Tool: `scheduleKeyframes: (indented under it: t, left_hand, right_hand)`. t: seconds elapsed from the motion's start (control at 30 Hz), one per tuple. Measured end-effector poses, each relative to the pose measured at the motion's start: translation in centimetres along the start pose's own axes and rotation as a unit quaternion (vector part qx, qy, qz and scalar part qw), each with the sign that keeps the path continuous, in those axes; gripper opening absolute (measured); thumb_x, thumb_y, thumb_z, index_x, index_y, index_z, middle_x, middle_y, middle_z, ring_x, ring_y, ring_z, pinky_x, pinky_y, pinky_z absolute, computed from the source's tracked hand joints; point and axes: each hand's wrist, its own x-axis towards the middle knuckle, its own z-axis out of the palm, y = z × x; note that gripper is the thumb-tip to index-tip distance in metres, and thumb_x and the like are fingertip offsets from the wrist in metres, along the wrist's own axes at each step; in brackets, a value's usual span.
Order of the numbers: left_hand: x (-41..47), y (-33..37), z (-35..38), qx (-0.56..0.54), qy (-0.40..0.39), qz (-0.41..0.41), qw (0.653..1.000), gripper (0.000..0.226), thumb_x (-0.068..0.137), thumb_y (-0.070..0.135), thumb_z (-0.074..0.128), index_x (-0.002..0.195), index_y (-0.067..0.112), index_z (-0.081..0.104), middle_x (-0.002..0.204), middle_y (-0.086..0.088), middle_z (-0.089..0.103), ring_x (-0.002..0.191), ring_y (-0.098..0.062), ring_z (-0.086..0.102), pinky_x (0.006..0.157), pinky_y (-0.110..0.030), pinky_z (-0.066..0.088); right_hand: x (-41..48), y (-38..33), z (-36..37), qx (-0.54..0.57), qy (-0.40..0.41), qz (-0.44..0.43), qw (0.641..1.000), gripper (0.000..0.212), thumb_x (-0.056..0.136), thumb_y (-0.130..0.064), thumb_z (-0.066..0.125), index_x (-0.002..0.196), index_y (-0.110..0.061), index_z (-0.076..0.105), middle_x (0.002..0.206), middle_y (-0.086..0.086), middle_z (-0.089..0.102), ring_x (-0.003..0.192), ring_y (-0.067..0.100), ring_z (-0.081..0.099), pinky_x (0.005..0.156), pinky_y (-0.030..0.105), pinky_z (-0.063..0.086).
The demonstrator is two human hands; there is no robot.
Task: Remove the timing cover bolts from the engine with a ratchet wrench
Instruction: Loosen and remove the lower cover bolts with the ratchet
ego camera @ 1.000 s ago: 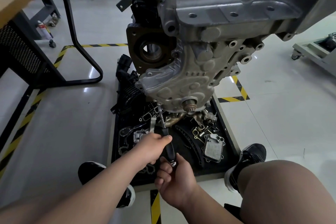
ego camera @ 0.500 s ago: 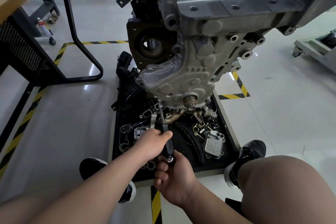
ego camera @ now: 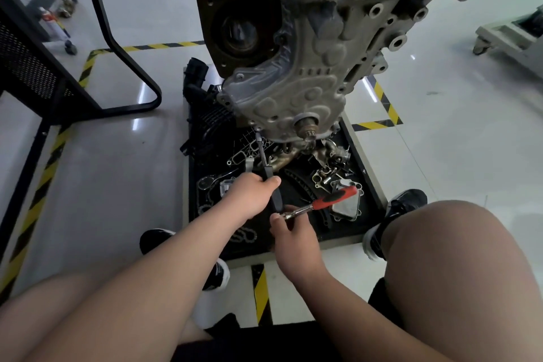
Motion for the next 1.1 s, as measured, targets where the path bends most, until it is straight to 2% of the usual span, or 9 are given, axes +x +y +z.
scheduleKeyframes:
  t: [0.17,0.3,0.4,0.5,0.57,0.77,0.87,1.0,1.1]
  left_hand:
    - [-0.2,0.1,0.2,-0.014,0.008,-0.004,1.0,0.042,0.093,0.045,0.054,0.065,0.015,0.049,0.048,0.004,0.037,0.04,-0.015,0.035,0.046,-0.023,0.026]
    - [-0.2,-0.1,0.2,-0.02,0.009,0.002,1.0,0.042,0.092,0.046,0.055,0.066,0.015,0.05,0.044,0.006,0.035,0.04,-0.015,0.035,0.048,-0.024,0.027]
    - [-0.1,-0.3,-0.1,-0.032,-0.002,0.003,0.999,0.042,0.092,0.047,0.055,0.068,0.014,0.049,0.041,0.008,0.032,0.031,-0.01,0.031,0.041,-0.019,0.025]
    - [-0.1,-0.2,-0.2,-0.027,-0.007,-0.002,1.0,0.044,0.092,0.051,0.054,0.068,0.014,0.053,0.033,0.012,0.033,0.025,-0.007,0.032,0.036,-0.014,0.024]
    - [-0.3,0.0,-0.1,-0.034,-0.019,-0.003,0.999,0.042,0.092,0.05,0.054,0.07,0.015,0.058,0.031,0.012,0.036,0.025,-0.005,0.033,0.036,-0.015,0.025]
    - [-1.1,0.3,0.1,-0.041,-0.047,-0.007,0.998,0.043,0.091,0.051,0.055,0.091,0.008,0.063,0.055,0.0,0.047,0.035,-0.012,0.037,0.038,-0.02,0.03]
    - [-1.2,0.4,0.2,-0.044,-0.049,-0.003,0.998,0.042,0.092,0.05,0.055,0.087,0.009,0.061,0.058,0.0,0.046,0.034,-0.009,0.036,0.037,-0.02,0.029]
    - [-1.2,0.2,0.1,-0.044,-0.051,0.006,0.998,0.041,0.092,0.05,0.054,0.084,0.011,0.061,0.055,0.002,0.045,0.033,-0.008,0.037,0.037,-0.019,0.03]
    - [-1.2,0.1,0.1,-0.039,-0.042,0.012,0.998,0.041,0.093,0.051,0.053,0.081,0.013,0.06,0.054,0.003,0.046,0.036,-0.009,0.039,0.038,-0.02,0.031]
  right_hand:
    - [0.0,1.0,0.2,-0.131,0.011,-0.091,0.987,0.035,0.099,-0.032,0.048,0.132,-0.029,0.037,0.092,-0.017,0.061,0.072,-0.006,0.057,0.053,0.009,0.036]
    - [0.4,1.1,0.5,-0.012,-0.02,-0.068,0.997,0.03,0.101,-0.025,0.045,0.129,-0.026,0.032,0.087,-0.011,0.058,0.059,-0.006,0.056,0.053,0.008,0.04]
    - [0.9,0.5,0.3,0.146,-0.058,0.03,0.987,0.015,0.102,-0.023,0.042,0.116,-0.018,0.044,0.08,0.002,0.058,0.049,0.009,0.052,0.052,0.025,0.046]
    - [1.5,0.1,0.1,0.34,-0.112,0.131,0.925,0.027,0.104,-0.027,0.036,0.088,-0.008,0.048,0.069,0.005,0.054,0.046,0.016,0.044,0.054,0.031,0.044]
    - [1.8,0.0,0.0,0.442,-0.145,0.182,0.866,0.03,0.103,-0.033,0.033,0.091,-0.009,0.047,0.061,0.002,0.048,0.045,0.015,0.038,0.053,0.029,0.042]
    - [1.7,-0.3,0.1,0.545,-0.191,0.251,0.777,0.046,0.097,-0.042,0.034,0.084,-0.005,0.057,0.049,-0.003,0.03,0.037,0.013,0.03,0.051,0.025,0.043]
    - [1.7,-0.4,0.1,0.558,-0.197,0.263,0.762,0.055,0.095,-0.043,0.034,0.066,-0.004,0.059,0.045,-0.004,0.029,0.034,0.012,0.028,0.052,0.025,0.043]
    - [1.6,-0.6,0.0,0.557,-0.198,0.265,0.762,0.052,0.095,-0.043,0.034,0.075,-0.003,0.059,0.045,-0.003,0.03,0.033,0.012,0.028,0.051,0.024,0.044]
    - [1.4,-0.8,0.1,0.515,-0.186,0.255,0.797,0.049,0.098,-0.044,0.032,0.083,-0.005,0.056,0.048,-0.003,0.029,0.035,0.013,0.028,0.05,0.025,0.042]
